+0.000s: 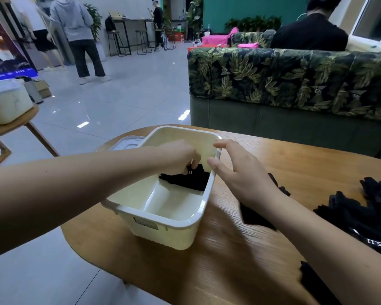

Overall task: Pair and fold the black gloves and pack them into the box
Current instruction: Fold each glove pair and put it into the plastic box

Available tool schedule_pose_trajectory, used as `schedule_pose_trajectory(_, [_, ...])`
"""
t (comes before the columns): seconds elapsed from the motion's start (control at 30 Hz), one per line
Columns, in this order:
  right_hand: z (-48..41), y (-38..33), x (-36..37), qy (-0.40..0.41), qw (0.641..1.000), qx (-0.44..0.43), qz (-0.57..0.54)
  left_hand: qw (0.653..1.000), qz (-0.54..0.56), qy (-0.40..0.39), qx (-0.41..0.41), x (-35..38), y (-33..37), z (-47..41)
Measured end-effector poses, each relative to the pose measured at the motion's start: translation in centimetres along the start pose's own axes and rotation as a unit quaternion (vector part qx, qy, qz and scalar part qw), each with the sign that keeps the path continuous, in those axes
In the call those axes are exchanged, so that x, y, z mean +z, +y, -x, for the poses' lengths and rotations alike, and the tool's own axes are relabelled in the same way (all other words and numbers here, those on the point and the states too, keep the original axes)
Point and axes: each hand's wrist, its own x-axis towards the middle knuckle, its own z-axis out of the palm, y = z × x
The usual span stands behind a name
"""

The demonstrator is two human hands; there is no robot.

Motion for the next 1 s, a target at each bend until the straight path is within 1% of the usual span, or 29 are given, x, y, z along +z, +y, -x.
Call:
schedule_pose_trajectory(0.07, [0.0, 0.0, 0.0, 0.000, 1.000, 0.000, -0.003, 0.999, 0.023, -0.030, 0.015, 0.1, 0.0, 0.5])
schedule_pose_trajectory(0.17, [0.0, -0.1, 0.0, -0.002, 1.000, 0.000, -0.002, 0.996, 0.027, -0.073, 0.037, -0.1, -0.1, 1.2])
schedule_pose_trajectory(0.27, [0.0, -0.2, 0.0, -0.003, 1.000, -0.001, 0.000, 0.995, 0.009, -0.087, 0.043, -0.3, -0.1, 1.7])
schedule_pose_trajectory(0.4, [0.1, -0.3, 0.0, -0.001, 1.000, -0.005, -0.003, 0.996, 0.019, -0.072, 0.043, -0.7, 0.0, 2.1])
schedule_pose_trajectory(0.53, [0.4, 0.0, -0.2, 0.007, 1.000, -0.013, -0.003, 0.999, 0.034, -0.035, 0.025, -0.6, -0.6, 2.3])
schedule_pose_trajectory(0.77, [0.6, -0.2, -0.4, 0.002, 1.000, -0.007, -0.001, 1.000, 0.011, -0.007, 0.010, 0.2, -0.9, 2.1])
schedule_pose_trajectory(0.9, [0.5, -0.3, -0.4, -0.004, 1.000, 0.000, 0.004, 0.999, 0.007, 0.035, 0.014, 0.7, -0.6, 1.4])
schedule_pose_trajectory(1.0, [0.4, -0.4, -0.5, -0.009, 1.000, 0.001, 0.011, 0.999, 0.025, 0.028, -0.004, 0.9, -0.6, 0.8])
